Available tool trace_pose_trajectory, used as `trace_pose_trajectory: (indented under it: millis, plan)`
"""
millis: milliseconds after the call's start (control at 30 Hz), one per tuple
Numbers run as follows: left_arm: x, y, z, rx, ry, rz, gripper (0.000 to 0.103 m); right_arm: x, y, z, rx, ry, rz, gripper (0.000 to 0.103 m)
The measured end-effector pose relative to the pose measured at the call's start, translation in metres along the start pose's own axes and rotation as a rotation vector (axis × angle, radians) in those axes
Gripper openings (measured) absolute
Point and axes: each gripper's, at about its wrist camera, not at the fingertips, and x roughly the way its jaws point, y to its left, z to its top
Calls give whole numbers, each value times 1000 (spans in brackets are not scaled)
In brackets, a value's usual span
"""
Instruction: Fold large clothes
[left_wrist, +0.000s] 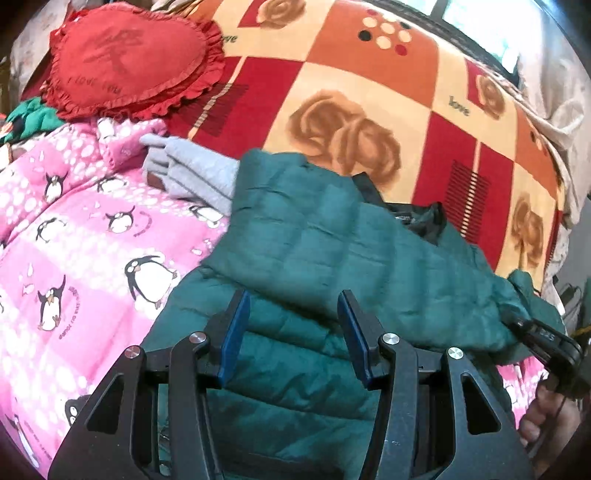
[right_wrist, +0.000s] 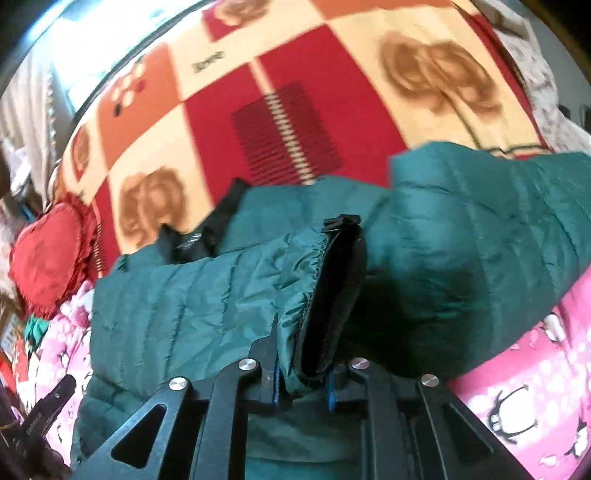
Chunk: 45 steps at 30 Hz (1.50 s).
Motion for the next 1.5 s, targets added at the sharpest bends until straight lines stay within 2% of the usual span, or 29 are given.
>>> trace_pose_trajectory:
  millis: [167, 267, 400, 500, 533, 567, 667, 700, 767, 833, 900, 1067, 1167, 1267, 1333, 1400, 1467, 1500]
  plan:
    - [29, 6, 16, -96, 41, 21, 49, 25, -31, -15, 130, 97, 86, 16]
    - [57, 2, 26, -89, 67, 50, 49, 36, -39, -25, 198, 140, 134, 23]
    - [78, 7, 21, -94, 102, 71, 49, 5, -45, -16, 182, 57, 115, 33]
    - [78, 6, 20, -79, 97, 78, 49, -28, -42, -4, 183, -69, 5, 50]
    - [78, 4, 20, -71, 96, 83, 49, -36, -34, -2, 163, -100, -40, 51]
    - [77, 3, 19, -65, 96, 85, 50, -37, -23, -1, 129, -105, -44, 51]
    - [79, 3, 18, -58, 103, 84, 55, -8, 27, -8, -51, -3, 13, 51]
    - [80, 2, 18, -53, 108, 81, 57, 4, 43, -13, -125, 24, -4, 51]
    - [82, 0, 18, -44, 113, 84, 59, 23, 55, -22, -185, 58, -39, 51]
    - [84, -3, 17, -25, 122, 81, 66, 50, 48, -30, -171, 121, -88, 51]
    - [87, -7, 15, 6, 128, 93, 70, 64, 30, -36, -119, 161, -62, 51]
    - [95, -10, 12, 36, 152, 98, 74, 71, 24, -43, -131, 151, -65, 52]
    - [92, -4, 12, 6, 145, 66, 74, 68, 23, -43, -122, 145, -52, 53]
    - [85, -2, 14, -7, 121, 65, 74, 58, 28, -40, -108, 147, -66, 53]
    - [72, -1, 19, -26, 67, 79, 74, 42, 38, -31, -90, 95, -94, 53]
    - [55, 1, 27, -42, -33, 79, 74, 31, 53, -25, -101, 35, -83, 53]
    - [48, 2, 32, -44, -87, 105, 74, 36, 71, -22, -126, 42, -46, 53]
    - [52, 1, 33, -37, -79, 114, 74, 43, 79, -23, -145, 58, -32, 53]
